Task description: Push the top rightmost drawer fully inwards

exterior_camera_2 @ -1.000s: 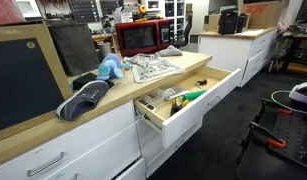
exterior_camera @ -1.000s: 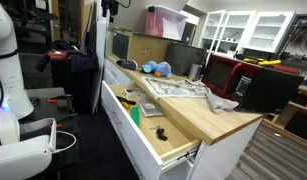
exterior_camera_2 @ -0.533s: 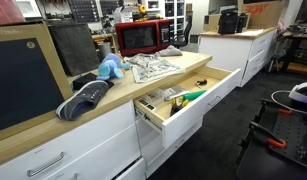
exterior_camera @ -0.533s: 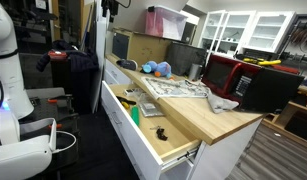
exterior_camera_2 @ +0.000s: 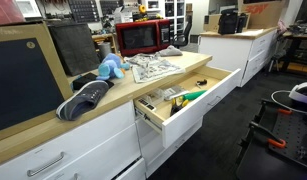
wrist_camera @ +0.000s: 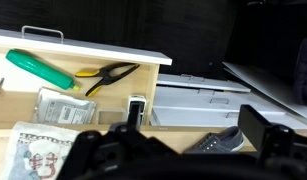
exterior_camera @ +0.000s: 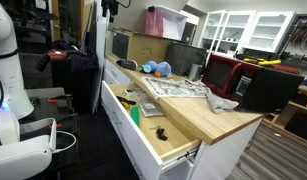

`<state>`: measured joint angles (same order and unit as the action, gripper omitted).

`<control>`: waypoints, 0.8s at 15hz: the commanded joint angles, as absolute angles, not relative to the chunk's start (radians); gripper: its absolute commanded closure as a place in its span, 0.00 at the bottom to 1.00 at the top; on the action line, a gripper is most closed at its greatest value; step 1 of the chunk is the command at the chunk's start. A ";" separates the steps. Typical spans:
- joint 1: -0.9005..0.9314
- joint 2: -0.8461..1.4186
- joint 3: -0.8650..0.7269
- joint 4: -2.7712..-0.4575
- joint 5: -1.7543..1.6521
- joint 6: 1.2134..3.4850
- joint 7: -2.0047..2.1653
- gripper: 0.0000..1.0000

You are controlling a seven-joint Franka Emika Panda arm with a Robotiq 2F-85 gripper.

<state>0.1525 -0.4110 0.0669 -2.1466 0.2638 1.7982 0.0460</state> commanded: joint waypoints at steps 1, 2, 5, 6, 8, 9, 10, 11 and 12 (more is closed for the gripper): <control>0.138 -0.411 0.078 -2.144 0.268 1.795 0.042 0.00; 0.138 -0.411 0.078 -2.144 0.268 1.795 0.042 0.00; 0.137 -0.400 0.082 -2.135 0.268 1.799 0.052 0.00; 0.133 -0.390 0.086 -2.131 0.267 1.808 0.070 0.00; 0.129 -0.390 0.098 -2.147 0.267 1.844 0.102 0.00; 0.129 -0.395 0.107 -2.164 0.268 1.882 0.119 0.00; 0.130 -0.393 0.119 -2.182 0.278 1.916 0.157 0.00; 0.130 -0.388 0.129 -2.202 0.281 1.954 0.188 0.00; 0.129 -0.383 0.145 -2.224 0.273 1.998 0.224 0.00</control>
